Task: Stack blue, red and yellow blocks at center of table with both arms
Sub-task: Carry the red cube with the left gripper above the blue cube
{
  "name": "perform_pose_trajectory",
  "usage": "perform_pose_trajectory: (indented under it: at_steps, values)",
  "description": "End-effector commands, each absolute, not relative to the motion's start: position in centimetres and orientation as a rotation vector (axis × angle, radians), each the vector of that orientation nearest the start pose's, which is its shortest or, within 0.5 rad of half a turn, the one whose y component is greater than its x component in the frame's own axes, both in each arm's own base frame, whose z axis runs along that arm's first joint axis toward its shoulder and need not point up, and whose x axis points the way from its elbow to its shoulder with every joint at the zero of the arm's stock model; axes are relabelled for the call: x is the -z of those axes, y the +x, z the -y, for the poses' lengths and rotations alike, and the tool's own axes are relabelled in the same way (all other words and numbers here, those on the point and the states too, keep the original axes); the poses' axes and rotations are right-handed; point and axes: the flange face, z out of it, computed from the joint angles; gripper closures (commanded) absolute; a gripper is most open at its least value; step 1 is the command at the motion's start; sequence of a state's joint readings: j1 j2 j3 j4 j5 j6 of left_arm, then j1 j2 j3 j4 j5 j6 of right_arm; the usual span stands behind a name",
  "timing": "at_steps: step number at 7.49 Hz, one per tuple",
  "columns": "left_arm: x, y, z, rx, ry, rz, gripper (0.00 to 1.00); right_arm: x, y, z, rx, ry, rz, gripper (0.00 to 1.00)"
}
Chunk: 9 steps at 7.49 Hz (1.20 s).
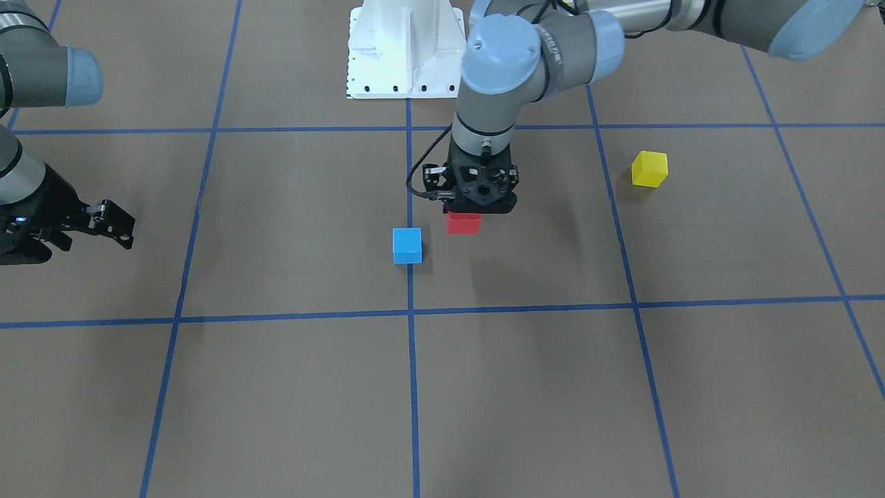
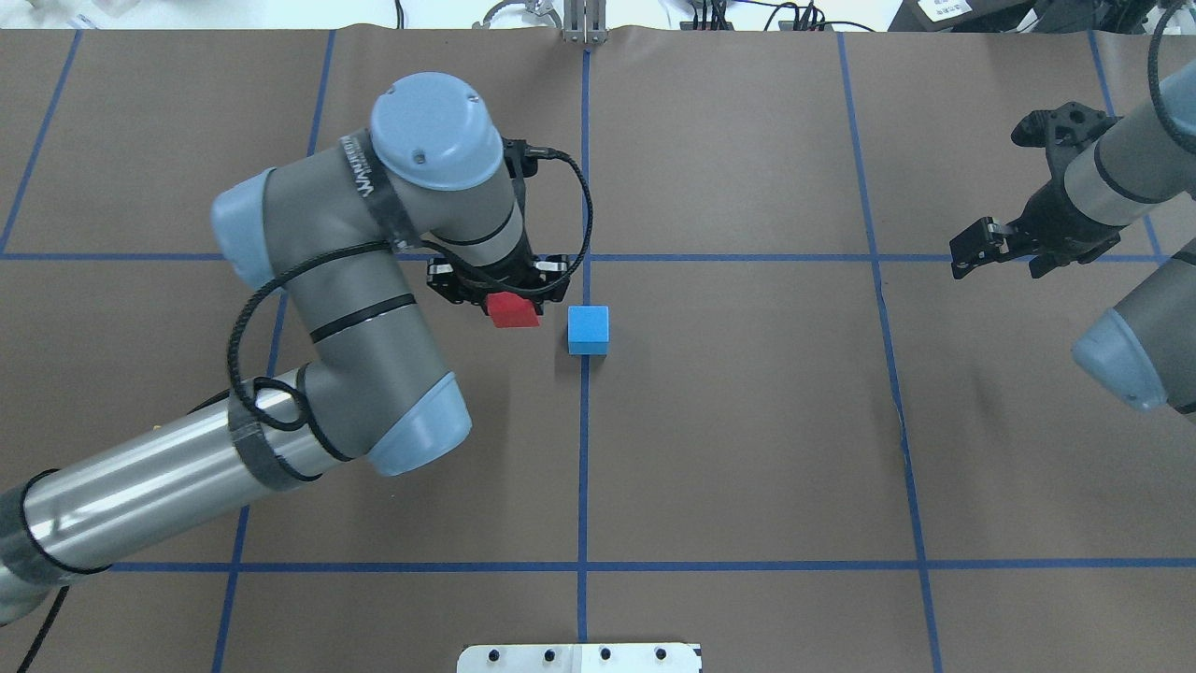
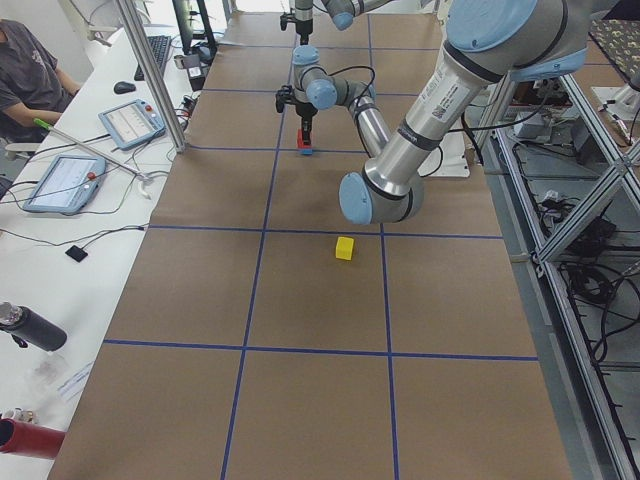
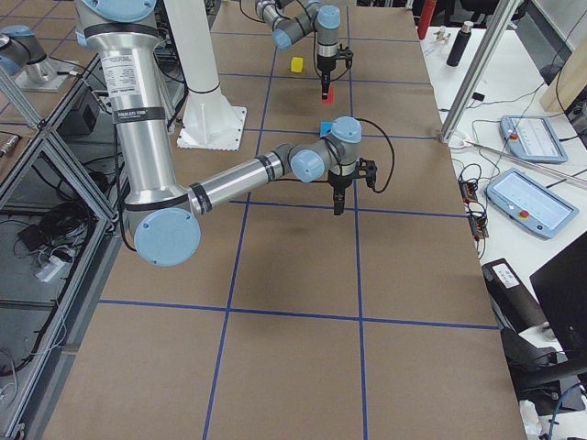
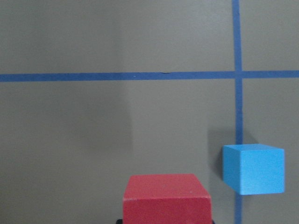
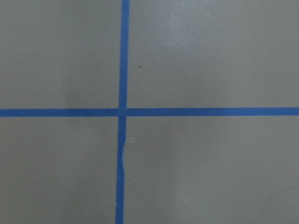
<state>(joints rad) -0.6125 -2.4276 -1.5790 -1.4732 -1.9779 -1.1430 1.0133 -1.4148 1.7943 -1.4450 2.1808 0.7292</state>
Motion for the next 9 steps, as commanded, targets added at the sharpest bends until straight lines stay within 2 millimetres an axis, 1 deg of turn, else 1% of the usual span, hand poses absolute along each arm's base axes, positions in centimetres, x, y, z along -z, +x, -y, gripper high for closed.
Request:
perform_pose_trajectory:
  at_steps: [1,3,4,5,6,9]
  values:
    - [-9.9,57.2,50.1,0.03,0.014,-0.826,1.0,-46.9,-22.4,51.1,-0.009,0.029,0.761,0.0]
    - [-10.7,58.3,50.6,0.024,0.014,-0.799,1.0,-46.9,-22.3,51.1,-0.01,0.029,0.761,0.0]
    - [-11.1,59.5,49.8,0.011,0.001,-0.789,1.0,-46.8,-22.4,51.2,-0.011,0.031,0.76,0.0]
    - [-11.2,60.1,49.2,0.003,-0.006,-0.786,1.0,-46.8,-22.4,51.2,-0.011,0.031,0.76,0.0]
    - [-11.4,60.7,49.0,-0.005,-0.007,-0.786,1.0,-46.8,-22.4,51.1,-0.011,0.03,0.76,0.0]
    - [-11.5,60.7,49.0,-0.034,0.005,-0.788,1.0,-47.1,-22.5,51.2,-0.013,0.025,0.757,0.0]
